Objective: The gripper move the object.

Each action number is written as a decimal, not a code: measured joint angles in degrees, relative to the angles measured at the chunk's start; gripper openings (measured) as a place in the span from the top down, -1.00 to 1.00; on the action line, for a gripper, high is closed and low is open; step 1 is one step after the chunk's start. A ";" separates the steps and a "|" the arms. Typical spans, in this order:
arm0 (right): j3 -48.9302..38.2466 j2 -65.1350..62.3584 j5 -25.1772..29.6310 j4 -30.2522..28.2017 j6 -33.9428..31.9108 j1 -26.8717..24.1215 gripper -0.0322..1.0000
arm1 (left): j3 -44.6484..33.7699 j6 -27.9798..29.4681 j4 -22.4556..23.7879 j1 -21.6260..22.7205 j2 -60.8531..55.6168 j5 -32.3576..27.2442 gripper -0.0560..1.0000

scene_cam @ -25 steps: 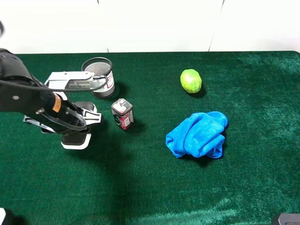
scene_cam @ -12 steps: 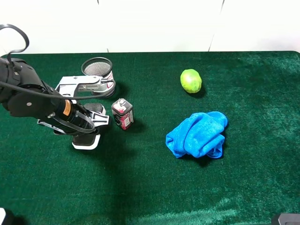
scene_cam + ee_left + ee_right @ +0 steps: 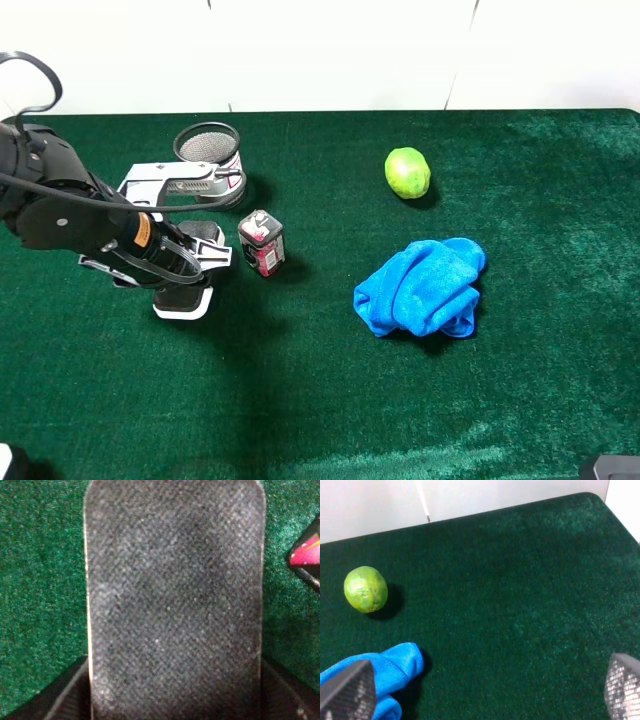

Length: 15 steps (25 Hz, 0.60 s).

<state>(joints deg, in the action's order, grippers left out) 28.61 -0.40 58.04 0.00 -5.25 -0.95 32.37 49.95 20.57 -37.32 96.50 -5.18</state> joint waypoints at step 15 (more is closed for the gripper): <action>0.00 0.00 0.00 0.00 0.00 0.00 -0.41 | 0.00 -0.06 0.00 0.00 0.00 0.21 -0.98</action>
<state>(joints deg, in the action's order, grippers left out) 28.61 -0.40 58.04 0.00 -5.25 -0.95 32.37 49.90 20.57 -37.32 96.50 -4.98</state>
